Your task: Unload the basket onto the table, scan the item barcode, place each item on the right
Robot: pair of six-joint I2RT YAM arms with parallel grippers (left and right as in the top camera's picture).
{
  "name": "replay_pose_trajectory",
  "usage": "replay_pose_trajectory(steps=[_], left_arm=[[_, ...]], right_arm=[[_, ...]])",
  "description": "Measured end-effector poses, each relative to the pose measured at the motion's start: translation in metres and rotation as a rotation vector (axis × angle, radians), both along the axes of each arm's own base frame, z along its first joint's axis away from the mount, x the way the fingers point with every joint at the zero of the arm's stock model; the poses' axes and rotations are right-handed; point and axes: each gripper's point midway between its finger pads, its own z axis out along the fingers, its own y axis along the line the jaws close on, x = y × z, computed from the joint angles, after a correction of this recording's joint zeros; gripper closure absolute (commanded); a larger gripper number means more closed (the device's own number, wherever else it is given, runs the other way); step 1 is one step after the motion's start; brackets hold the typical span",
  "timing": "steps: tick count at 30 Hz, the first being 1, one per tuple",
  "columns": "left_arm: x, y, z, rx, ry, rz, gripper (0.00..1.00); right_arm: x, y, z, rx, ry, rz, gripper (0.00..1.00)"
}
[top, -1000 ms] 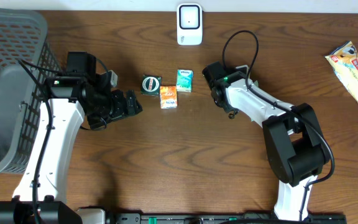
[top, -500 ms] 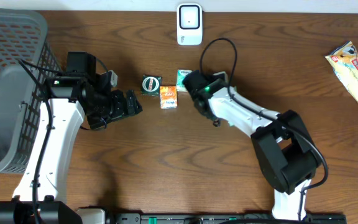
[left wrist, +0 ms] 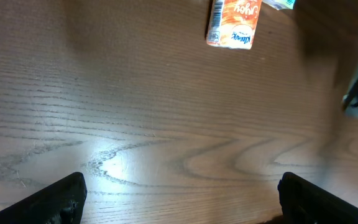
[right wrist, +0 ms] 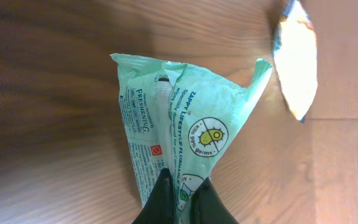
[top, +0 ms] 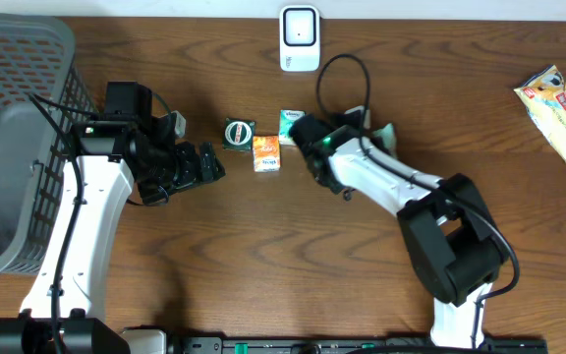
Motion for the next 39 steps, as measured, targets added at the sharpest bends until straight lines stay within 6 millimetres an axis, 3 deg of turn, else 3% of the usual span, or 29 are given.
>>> replay_pose_trajectory(steps=[5, 10, 15, 19, 24, 25, 29, 30, 35, 39], left_arm=[[0.000, 0.000, 0.000, 0.000, 0.000, 0.000, 0.02], [0.000, 0.000, 0.000, 0.000, 0.000, 0.000, 0.02], [0.000, 0.000, 0.000, 0.000, 0.000, 0.000, 0.03], [0.000, 0.000, 0.000, 0.000, 0.000, 0.000, 0.02], [0.000, 0.000, 0.000, 0.000, 0.000, 0.000, 0.02], [0.000, 0.000, 0.000, 0.000, 0.000, 0.000, 0.02], [0.000, 0.000, 0.000, 0.000, 0.000, 0.000, 0.02], [0.000, 0.000, 0.000, 0.000, 0.000, 0.000, 0.02], [0.000, 0.000, 0.000, 0.000, 0.000, 0.000, 0.02], [0.000, 0.000, 0.000, 0.000, 0.000, 0.000, 0.02]], right_arm=[[0.011, -0.040, -0.002, -0.013, -0.049, -0.101, 0.99], [0.006, -0.078, -0.013, -0.048, -0.068, -0.178, 0.99], [0.005, -0.087, -0.017, -0.053, -0.077, -0.195, 0.99], [0.000, -0.082, -0.028, -0.012, -0.048, -0.187, 0.95], [-0.006, -0.069, -0.040, 0.039, 0.000, -0.158, 0.79], [-0.007, -0.064, -0.042, 0.051, 0.006, -0.148, 0.73], [-0.013, -0.039, -0.053, 0.139, 0.051, -0.109, 0.29], [-0.014, -0.037, -0.051, 0.126, 0.053, -0.098, 0.25], [-0.016, -0.004, -0.046, 0.204, 0.087, -0.044, 0.13], [-0.016, 0.027, -0.038, 0.303, 0.145, -0.008, 0.09]])
